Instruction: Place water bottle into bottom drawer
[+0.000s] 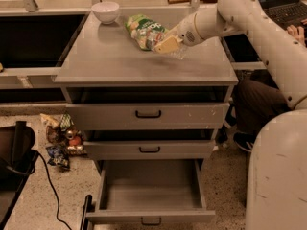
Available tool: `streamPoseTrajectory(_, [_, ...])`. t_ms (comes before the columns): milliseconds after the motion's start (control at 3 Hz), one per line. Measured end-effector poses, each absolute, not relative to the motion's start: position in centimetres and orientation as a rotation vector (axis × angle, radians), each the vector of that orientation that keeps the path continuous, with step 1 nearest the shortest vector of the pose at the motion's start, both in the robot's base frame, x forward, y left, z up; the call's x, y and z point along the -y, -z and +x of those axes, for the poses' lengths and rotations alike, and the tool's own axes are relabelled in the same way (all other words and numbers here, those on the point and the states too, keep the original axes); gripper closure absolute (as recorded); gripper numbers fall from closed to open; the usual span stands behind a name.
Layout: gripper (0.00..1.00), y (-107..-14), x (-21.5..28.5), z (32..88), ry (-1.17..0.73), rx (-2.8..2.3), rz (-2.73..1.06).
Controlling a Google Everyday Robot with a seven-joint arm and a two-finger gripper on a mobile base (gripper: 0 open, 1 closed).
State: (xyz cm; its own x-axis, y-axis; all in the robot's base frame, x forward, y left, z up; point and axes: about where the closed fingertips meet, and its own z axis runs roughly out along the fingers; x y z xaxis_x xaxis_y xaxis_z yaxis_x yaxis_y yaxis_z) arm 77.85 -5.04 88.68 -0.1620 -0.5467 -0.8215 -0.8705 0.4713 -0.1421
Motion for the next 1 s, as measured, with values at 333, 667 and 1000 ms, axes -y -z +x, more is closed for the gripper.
streamPoseTrajectory(333, [1.00, -90.4, 3.6, 73.4, -0.522, -1.767, -1.309])
streamPoseTrajectory(667, [1.00, -92.3, 2.0, 66.7, -0.538, -1.706, -1.403])
streamPoseTrajectory(1000, [1.00, -90.0, 0.6, 59.6, -0.615, -1.739, -1.521])
